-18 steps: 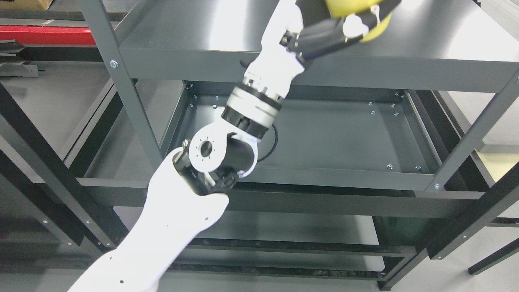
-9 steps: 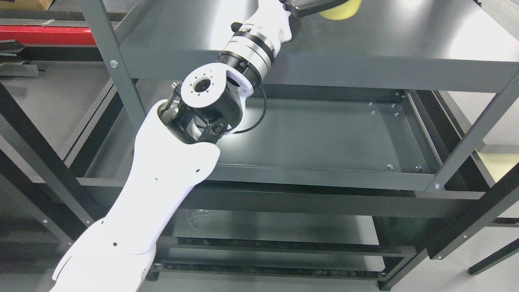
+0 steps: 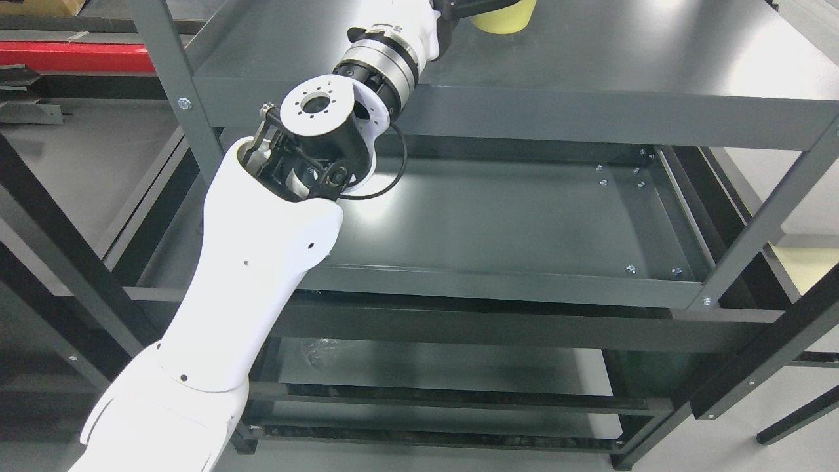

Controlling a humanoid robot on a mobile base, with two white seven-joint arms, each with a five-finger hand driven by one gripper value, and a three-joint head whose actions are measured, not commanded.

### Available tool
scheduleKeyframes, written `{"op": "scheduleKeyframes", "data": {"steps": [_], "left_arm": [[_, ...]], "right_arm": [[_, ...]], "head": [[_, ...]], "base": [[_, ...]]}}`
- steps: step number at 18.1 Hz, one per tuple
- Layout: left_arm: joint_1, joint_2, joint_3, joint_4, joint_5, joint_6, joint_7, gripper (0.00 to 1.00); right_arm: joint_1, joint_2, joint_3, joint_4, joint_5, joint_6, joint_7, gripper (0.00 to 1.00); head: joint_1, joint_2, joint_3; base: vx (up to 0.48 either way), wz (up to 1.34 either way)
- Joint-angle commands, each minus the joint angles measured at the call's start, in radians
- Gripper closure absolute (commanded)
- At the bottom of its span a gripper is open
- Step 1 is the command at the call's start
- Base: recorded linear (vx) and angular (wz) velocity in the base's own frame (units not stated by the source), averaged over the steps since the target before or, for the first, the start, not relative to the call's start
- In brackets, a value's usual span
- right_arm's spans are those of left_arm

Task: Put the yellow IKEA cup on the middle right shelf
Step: 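Raise the left hand and set the yellow cup on the upper shelf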

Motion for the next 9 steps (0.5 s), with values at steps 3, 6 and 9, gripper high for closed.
{"op": "scheduleKeyframes", "data": {"steps": [3, 6, 9], "left_arm": [[-0.001, 0.017, 0.044, 0.046, -0.016, 0.011, -0.008, 0.2], [0.001, 0.017, 0.044, 0.044, -0.019, 0.011, -0.007, 0.1], [0.002, 0.017, 0.044, 0.044, -0.038, 0.011, -0.007, 0.02]], "right_arm": [[0.014, -0.017, 0.017, 0.0, -0.025, 0.0, 0.001, 0.01], [0.014, -0.017, 0.017, 0.0, -0.025, 0.0, 0.001, 0.01], [0.014, -0.017, 0.017, 0.0, -0.025, 0.0, 0.001, 0.01]], "head": [[0.0, 0.0, 0.0], [0.0, 0.0, 0.0], [0.0, 0.0, 0.0]], "base": [[0.0, 0.0], [0.0, 0.0], [0.0, 0.0]]}}
